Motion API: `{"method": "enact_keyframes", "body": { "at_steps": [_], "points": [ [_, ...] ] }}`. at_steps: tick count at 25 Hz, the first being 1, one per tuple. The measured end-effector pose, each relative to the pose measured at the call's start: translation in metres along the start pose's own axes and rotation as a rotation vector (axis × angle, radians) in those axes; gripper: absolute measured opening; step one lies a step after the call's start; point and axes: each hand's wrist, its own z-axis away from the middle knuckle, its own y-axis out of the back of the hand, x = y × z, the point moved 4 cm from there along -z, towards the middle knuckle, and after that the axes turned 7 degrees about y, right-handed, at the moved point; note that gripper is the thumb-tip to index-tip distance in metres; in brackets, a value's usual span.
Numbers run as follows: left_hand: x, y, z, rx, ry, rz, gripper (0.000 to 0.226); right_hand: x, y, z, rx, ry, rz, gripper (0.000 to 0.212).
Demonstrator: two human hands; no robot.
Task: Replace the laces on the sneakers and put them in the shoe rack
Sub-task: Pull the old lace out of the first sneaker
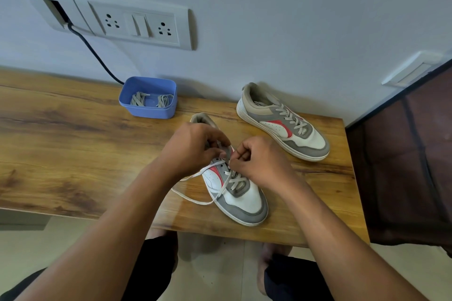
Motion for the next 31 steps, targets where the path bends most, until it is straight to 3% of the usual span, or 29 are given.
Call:
{"method": "enact_keyframes", "body": {
  "at_steps": [6,10,27,31],
  "points": [
    [0.0,-0.002,0.001,-0.002,-0.003,-0.024,0.023,0.002,0.004,0.0,-0.054,-0.085,-0.022,0.031],
    [-0.003,0.001,0.0,-0.032,0.046,0.002,0.023,0.001,0.002,0.002,-0.011,-0.071,-0.052,0.017],
    [-0.004,0.004,0.003,-0.096,0.098,0.078,0.023,0.008,0.01,-0.001,0.019,-0.013,-0.131,0.011],
    [-0.004,0.005,0.003,-0.103,0.095,0.092,0.023,0.014,0.019,-0.006,0.124,0.017,-0.1,0.01]
  ]
}}
